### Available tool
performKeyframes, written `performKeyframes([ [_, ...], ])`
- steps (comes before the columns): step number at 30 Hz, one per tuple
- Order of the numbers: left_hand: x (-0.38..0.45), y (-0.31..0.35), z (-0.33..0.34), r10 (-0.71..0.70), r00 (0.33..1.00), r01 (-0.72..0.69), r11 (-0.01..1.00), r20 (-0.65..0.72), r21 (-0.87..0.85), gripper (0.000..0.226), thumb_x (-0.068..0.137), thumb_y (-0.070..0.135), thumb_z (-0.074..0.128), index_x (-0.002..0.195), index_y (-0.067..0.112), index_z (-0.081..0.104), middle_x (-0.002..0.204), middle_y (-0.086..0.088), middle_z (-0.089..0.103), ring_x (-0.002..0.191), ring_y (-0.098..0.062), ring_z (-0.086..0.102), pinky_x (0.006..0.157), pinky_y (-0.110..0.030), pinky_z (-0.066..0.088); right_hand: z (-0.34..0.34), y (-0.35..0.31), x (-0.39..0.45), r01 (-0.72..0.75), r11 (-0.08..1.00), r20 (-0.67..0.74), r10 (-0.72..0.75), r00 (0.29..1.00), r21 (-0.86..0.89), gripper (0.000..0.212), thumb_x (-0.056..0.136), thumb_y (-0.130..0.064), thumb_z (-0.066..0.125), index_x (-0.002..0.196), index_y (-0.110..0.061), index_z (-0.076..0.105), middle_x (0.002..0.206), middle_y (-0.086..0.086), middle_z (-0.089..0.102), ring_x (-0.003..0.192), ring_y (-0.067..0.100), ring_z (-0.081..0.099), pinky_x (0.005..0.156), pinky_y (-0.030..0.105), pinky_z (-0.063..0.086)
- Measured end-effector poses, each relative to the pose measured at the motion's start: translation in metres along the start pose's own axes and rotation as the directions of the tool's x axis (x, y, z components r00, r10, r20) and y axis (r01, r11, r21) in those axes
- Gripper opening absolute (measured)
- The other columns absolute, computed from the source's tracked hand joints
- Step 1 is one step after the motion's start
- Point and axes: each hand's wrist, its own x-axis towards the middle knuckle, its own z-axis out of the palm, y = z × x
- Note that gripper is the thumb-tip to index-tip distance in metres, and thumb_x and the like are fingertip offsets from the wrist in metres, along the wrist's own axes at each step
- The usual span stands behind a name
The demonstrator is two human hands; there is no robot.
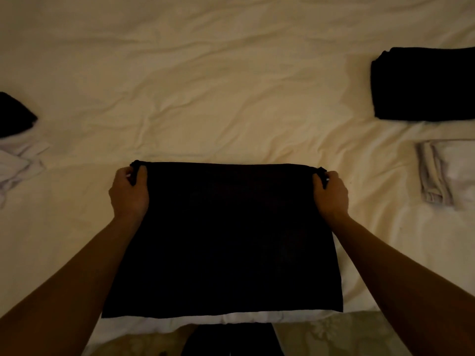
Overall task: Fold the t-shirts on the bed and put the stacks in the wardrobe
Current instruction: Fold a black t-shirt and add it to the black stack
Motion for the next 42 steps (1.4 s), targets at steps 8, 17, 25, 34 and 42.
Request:
performKeyframes([
  [8, -0.038, -0.033, 0.002, 0.099, 0.995, -0.092, 0.899, 0.007, 0.429, 0.065, 0.098, 0.055, 0.044, 0.145, 0.010, 0.036, 0.133, -0.023, 0.044, 0.122, -0.042, 0.045, 0.089, -0.055, 0.043, 0.023, 0.018, -0.042, -0.061, 0.968, -0.114, 0.034, 0.993, -0.244, 0.063, 0.099, -0.053, 0.038, 0.124, 0.004, 0.042, 0.120, 0.024, 0.050, 0.111, 0.042, 0.052, 0.080, 0.048, 0.046],
  [17, -0.062, -0.021, 0.020, 0.536, 0.844, -0.452, 0.723, -0.012, 0.522, 0.066, 0.100, 0.044, 0.043, 0.151, 0.005, 0.030, 0.154, -0.023, 0.031, 0.140, -0.042, 0.030, 0.110, -0.055, 0.027, 0.028, -0.006, -0.063, 0.293, 0.872, -0.243, -0.405, 0.881, -0.391, 0.057, 0.096, -0.036, 0.055, 0.139, 0.000, 0.043, 0.137, 0.026, 0.046, 0.124, 0.043, 0.044, 0.098, 0.054, 0.040],
  [25, -0.081, 0.003, 0.104, 0.588, 0.666, -0.727, 0.376, 0.459, 0.574, 0.061, 0.098, 0.047, 0.024, 0.154, 0.022, 0.032, 0.162, -0.008, 0.023, 0.150, -0.032, 0.016, 0.120, -0.048, 0.017, 0.101, -0.050, -0.070, 0.611, 0.629, 0.102, -0.651, 0.752, -0.481, 0.062, 0.098, -0.045, 0.031, 0.142, -0.005, 0.047, 0.147, 0.023, 0.043, 0.137, 0.038, 0.041, 0.110, 0.049, 0.037],
  [34, -0.010, -0.046, 0.011, 0.377, 0.923, -0.344, 0.730, 0.073, 0.591, 0.059, 0.102, 0.047, 0.037, 0.151, 0.015, 0.035, 0.151, -0.020, 0.037, 0.131, -0.045, 0.037, 0.102, -0.058, 0.034, 0.024, 0.029, -0.014, 0.277, 0.857, -0.057, -0.333, 0.941, -0.434, 0.070, 0.098, -0.055, 0.039, 0.149, -0.008, 0.034, 0.144, 0.024, 0.038, 0.128, 0.042, 0.039, 0.100, 0.054, 0.040],
  [42, 0.012, -0.018, -0.001, -0.069, 0.971, 0.064, 0.998, 0.229, 0.027, 0.040, 0.097, 0.038, 0.058, 0.124, 0.009, 0.057, 0.117, -0.012, 0.064, 0.106, -0.034, 0.063, 0.092, -0.044, 0.051, 0.011, 0.017, -0.004, -0.082, 0.960, 0.088, 0.060, 0.994, 0.266, 0.044, 0.095, -0.040, 0.058, 0.116, -0.001, 0.053, 0.107, 0.011, 0.063, 0.092, 0.025, 0.063, 0.070, 0.034, 0.049],
])
